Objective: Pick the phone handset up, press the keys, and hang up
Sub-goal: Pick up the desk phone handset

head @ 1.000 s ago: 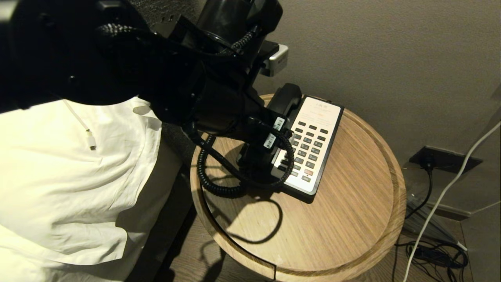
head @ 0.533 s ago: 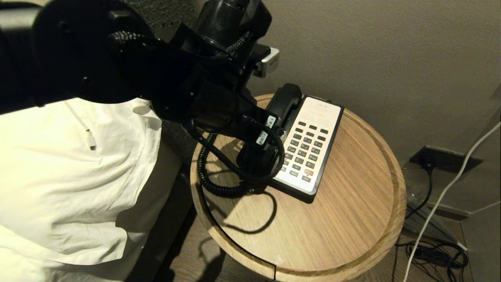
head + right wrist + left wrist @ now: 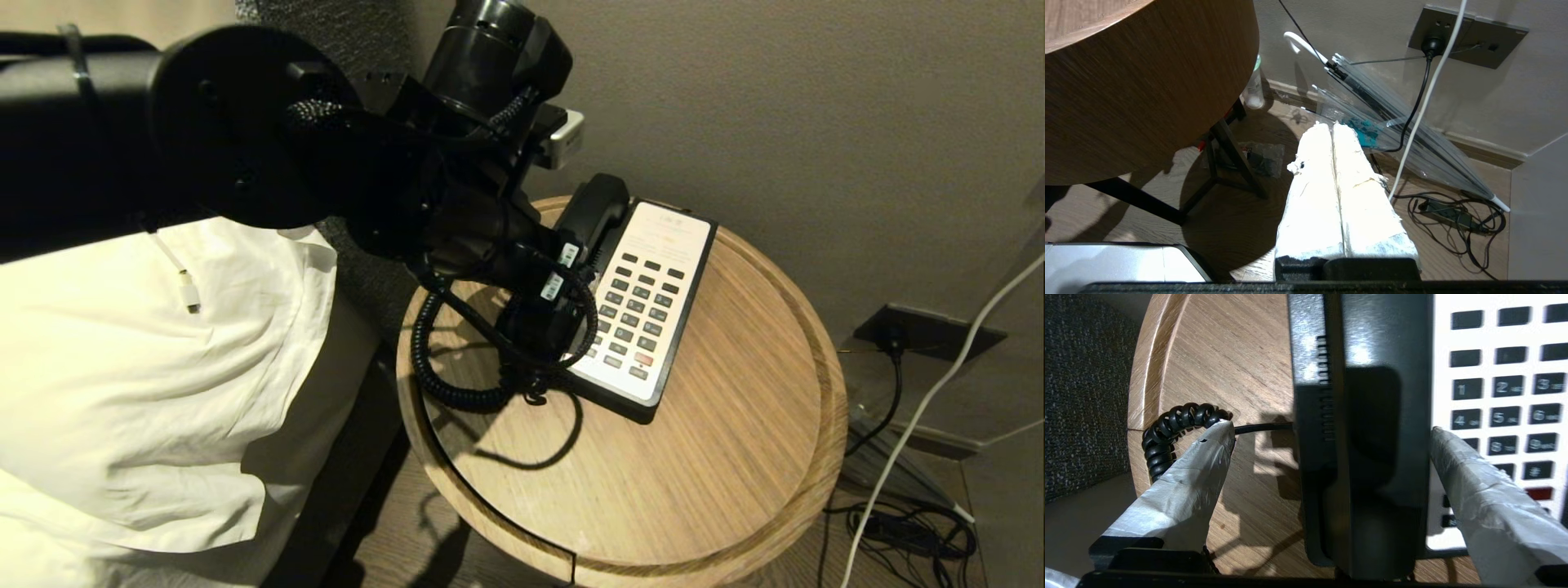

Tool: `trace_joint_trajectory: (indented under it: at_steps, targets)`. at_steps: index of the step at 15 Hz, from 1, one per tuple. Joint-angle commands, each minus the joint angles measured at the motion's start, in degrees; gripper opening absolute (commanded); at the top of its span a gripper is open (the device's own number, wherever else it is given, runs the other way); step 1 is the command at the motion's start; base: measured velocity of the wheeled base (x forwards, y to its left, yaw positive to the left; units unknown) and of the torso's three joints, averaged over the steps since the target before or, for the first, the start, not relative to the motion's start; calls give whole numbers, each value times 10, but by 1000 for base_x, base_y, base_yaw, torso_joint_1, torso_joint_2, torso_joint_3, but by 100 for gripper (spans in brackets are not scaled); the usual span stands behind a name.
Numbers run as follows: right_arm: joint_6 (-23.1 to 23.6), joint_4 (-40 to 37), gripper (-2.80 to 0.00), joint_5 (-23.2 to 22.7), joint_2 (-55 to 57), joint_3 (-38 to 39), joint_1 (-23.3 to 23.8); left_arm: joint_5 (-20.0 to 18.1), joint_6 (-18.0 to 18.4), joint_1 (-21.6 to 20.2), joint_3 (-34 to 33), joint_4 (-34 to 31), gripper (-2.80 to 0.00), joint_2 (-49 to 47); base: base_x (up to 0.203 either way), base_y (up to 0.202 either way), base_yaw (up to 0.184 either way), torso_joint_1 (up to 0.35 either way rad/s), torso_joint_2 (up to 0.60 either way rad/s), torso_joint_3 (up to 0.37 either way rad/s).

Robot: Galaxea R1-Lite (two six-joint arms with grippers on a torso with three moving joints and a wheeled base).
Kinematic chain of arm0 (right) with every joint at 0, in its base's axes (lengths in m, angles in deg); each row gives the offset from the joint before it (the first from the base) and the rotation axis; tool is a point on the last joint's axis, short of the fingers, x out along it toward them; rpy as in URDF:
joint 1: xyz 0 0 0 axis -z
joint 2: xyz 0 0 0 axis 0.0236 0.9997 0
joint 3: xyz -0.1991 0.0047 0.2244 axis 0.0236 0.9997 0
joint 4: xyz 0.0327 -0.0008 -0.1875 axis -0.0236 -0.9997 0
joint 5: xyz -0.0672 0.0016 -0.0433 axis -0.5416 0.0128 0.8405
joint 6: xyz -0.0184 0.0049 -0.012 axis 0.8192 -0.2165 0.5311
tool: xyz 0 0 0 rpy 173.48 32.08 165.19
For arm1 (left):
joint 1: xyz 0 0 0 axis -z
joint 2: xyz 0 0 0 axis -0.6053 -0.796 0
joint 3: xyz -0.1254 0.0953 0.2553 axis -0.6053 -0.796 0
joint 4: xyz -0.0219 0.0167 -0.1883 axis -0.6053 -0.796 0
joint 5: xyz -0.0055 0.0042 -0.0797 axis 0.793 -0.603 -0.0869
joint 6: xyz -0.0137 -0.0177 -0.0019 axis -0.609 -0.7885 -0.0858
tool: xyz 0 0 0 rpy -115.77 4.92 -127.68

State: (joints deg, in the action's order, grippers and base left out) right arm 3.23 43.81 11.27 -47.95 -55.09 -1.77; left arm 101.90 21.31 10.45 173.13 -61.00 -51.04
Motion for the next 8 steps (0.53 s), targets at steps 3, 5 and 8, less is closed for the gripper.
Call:
trace_joint_trajectory:
  at_steps: [3,5,8]
  targets:
    - [0,0,-280,0,0,0,0,-1,0,-1,2,9,0,-8,0,0,0,0,0,0]
    - [0,0,-280,0,0,0,0,-1,0,-1,2,11,0,-10,0,0,0,0,0,0]
    - [0,0,-280,0,0,0,0,-1,-1,-1,2,12,0,-11,0,0,0,0,0,0]
